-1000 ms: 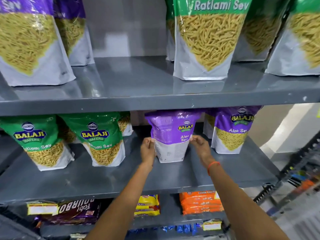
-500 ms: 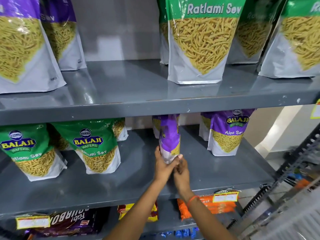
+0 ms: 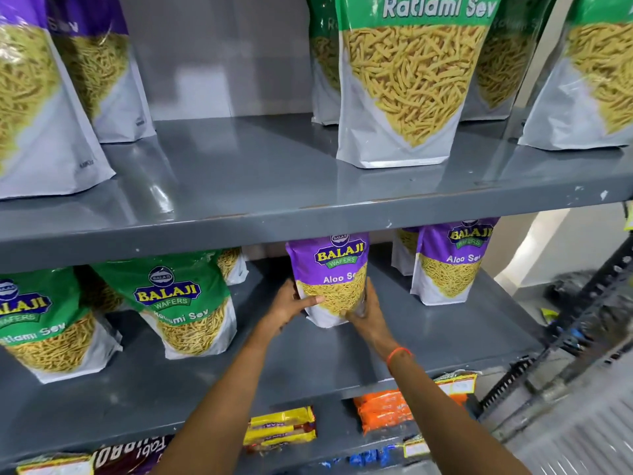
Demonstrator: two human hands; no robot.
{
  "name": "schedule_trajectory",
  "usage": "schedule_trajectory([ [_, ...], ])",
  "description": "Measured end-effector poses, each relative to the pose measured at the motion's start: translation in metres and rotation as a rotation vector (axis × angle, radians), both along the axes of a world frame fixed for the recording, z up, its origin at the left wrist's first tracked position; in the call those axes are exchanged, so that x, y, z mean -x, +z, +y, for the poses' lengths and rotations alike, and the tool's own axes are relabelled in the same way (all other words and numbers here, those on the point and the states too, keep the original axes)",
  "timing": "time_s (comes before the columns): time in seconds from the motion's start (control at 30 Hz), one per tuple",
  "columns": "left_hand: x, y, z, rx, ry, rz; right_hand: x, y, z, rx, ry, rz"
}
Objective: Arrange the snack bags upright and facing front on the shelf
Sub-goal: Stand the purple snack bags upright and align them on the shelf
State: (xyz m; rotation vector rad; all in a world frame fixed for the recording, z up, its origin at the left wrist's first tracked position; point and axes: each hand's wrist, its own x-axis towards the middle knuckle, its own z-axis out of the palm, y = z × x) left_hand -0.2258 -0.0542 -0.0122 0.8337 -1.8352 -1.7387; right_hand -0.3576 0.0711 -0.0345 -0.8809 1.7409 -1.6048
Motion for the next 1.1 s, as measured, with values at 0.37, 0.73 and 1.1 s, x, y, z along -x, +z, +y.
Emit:
schedule_trajectory([
  [0.37,0.010,-0.003,0.083,0.859,0.503,-0.243,0.016,0.019,0.025,0.070,-0.401,0.736],
  [0.73,0.163,0.002,0.131,0.672,0.161,-0.137,0.178,0.014,0.103,-0.059,-0.473,0.103],
  [1.1,0.228,-0.034,0.118,0.187,0.034,-0.292,0.240,0.023,0.121,-0.081,0.169,0.076],
])
